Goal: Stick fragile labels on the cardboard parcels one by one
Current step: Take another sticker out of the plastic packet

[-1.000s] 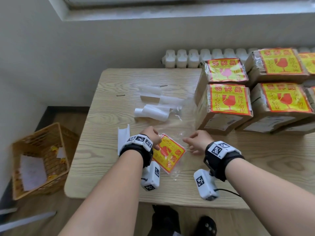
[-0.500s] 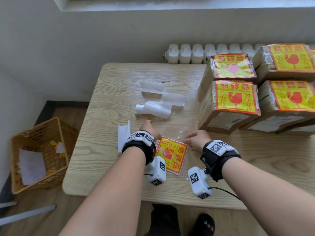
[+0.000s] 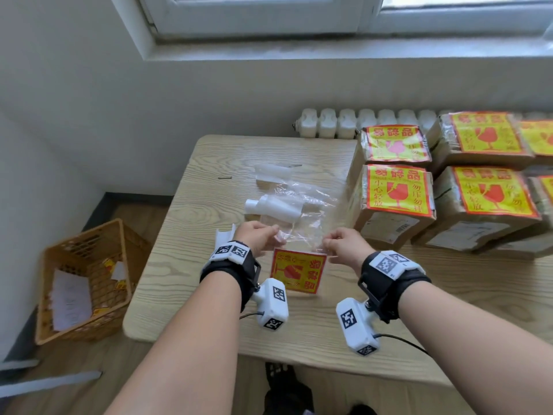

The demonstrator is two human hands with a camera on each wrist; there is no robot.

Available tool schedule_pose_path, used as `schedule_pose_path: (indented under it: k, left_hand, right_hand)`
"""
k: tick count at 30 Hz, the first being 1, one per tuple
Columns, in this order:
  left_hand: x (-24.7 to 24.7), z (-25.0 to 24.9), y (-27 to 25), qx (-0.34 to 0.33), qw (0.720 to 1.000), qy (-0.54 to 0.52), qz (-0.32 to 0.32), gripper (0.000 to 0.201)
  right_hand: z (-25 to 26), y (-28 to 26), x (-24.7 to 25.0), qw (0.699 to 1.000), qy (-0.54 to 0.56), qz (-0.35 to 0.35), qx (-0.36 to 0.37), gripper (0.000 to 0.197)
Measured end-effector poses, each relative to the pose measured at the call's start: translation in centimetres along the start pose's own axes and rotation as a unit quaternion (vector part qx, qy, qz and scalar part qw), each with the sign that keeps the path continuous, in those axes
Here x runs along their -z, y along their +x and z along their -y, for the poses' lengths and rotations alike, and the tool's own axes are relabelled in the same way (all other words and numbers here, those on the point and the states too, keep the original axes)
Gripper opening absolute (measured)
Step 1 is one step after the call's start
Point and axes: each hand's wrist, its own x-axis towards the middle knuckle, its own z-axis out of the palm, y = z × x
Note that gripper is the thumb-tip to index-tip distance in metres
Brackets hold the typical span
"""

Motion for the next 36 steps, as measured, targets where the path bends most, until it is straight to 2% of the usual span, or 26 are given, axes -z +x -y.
schedule_pose_path:
  k: [3, 5, 7, 10, 12, 14, 17, 19, 21, 24, 25, 28, 30, 32, 36]
  left_hand:
    - [0.1, -1.1, -1.2, -0.004, 0.999, -0.010, -0.046, 0.035]
    - [0.2, -1.9, -2.0, -0.010, 0.996, -0.008, -0.090, 0.040]
    - [0.4, -2.4, -2.6, -0.016, 0.992, -0.014, -0.122, 0.046]
    - [0.3, -2.9, -3.1, -0.033, 0.991, -0.007, -0.133, 0.050]
    - [0.0, -3.4, -4.0, -0.050, 0.992, -0.027, -0.112, 0.048]
    - [-0.3, -3.7, -4.2, -0.062, 0.992, -0.048, -0.096, 0.045]
    - [-0.4, -4.0, -4.7, -0.066, 0.991, -0.088, -0.074, 0.039]
    - [0.0, -4.3, -5.4, -0.080, 0.994, -0.064, -0.046, 0.042]
    - [0.6, -4.4, -5.7, -0.098, 0.994, 0.037, -0.013, 0.053]
    - [1.1, -4.0, -5.5, -0.070, 0.988, 0.132, 0.027, 0.083]
    - [1.3, -3.7, -5.2, -0.055, 0.988, 0.141, 0.042, 0.083]
    - [1.4, -2.9, -4.5, -0.018, 0.988, 0.145, 0.053, 0.030]
    - [1.3, -2.0, -3.5, -0.006, 0.991, 0.127, 0.039, 0.015]
    - [1.1, -1.5, -2.6, 0.008, 0.992, 0.120, 0.034, 0.011]
    - [0.6, -0.4, -0.7, 0.037, 0.991, 0.131, -0.002, 0.017]
  right_hand:
    - [0.9, -1.1, 0.5, 0.998, 0.002, -0.035, 0.044, 0.015]
    - [1.7, -2.2, 1.0, 0.995, 0.001, -0.056, 0.082, 0.018]
    - [2.5, -3.3, 1.6, 0.990, -0.003, -0.043, 0.131, 0.020]
    - [3.3, -4.7, 2.3, 0.983, -0.023, 0.052, 0.177, 0.058]
    - [3.6, -5.3, 2.6, 0.972, -0.110, 0.085, 0.187, 0.070]
    - [3.8, -5.6, 2.6, 0.954, -0.225, 0.071, 0.183, 0.062]
    - [3.9, -5.7, 2.8, 0.936, -0.290, 0.031, 0.199, 0.024]
    - [4.0, -5.4, 3.2, 0.938, -0.278, 0.023, 0.207, 0.016]
    - [4.1, -4.9, 3.5, 0.955, -0.216, 0.039, 0.200, 0.012]
    - [4.3, -4.2, 3.8, 0.980, -0.101, 0.075, 0.157, 0.012]
    - [4.2, -3.9, 3.8, 0.984, -0.074, 0.082, 0.140, 0.014]
    - [4.0, -3.2, 3.2, 0.991, -0.049, 0.062, 0.107, 0.012]
    - [3.7, -2.6, 2.6, 0.991, -0.086, 0.035, 0.093, 0.028]
    - [3.2, -2.0, 2.0, 0.993, -0.101, 0.016, 0.065, 0.041]
    - [1.9, -0.1, 0.9, 0.995, -0.103, 0.000, -0.016, 0.043]
